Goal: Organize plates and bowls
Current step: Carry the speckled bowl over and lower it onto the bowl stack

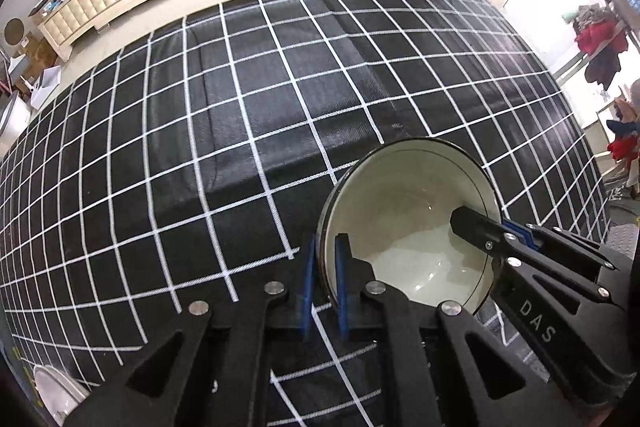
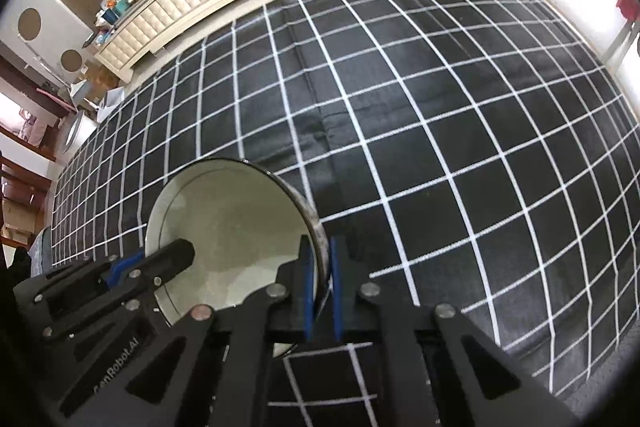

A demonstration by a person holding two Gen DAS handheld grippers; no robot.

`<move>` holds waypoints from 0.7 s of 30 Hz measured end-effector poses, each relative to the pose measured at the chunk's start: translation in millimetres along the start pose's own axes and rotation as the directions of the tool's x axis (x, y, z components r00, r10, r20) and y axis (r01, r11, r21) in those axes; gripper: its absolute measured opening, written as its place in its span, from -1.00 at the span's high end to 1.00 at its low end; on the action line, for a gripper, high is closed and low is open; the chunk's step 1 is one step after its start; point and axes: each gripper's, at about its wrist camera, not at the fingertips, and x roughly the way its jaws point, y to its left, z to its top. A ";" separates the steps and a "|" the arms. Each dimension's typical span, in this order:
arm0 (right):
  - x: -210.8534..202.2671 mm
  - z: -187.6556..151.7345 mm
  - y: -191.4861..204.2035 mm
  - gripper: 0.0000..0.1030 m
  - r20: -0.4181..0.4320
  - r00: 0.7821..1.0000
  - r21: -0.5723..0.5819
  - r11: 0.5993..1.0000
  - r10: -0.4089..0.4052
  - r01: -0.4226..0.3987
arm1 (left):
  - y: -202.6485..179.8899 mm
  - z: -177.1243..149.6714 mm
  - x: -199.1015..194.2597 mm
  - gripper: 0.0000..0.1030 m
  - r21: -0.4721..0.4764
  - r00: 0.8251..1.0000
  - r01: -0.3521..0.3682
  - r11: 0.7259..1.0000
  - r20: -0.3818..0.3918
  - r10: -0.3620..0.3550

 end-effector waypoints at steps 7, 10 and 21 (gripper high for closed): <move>-30.7 -14.5 41.3 0.80 0.029 1.000 -0.077 0.997 0.004 -0.001 | 20.4 -21.3 -52.8 0.84 -0.029 0.999 -0.004 1.000 0.047 0.006; -40.1 -21.8 61.3 0.80 0.031 0.999 -0.100 0.995 0.025 -0.022 | 37.0 -38.0 -77.9 0.84 -0.055 0.997 -0.014 0.998 0.070 0.018; -55.0 -64.7 132.6 0.80 0.015 0.997 -0.217 0.974 0.074 -0.069 | 103.4 -109.6 -141.9 0.84 -0.159 0.992 -0.042 0.986 0.113 0.060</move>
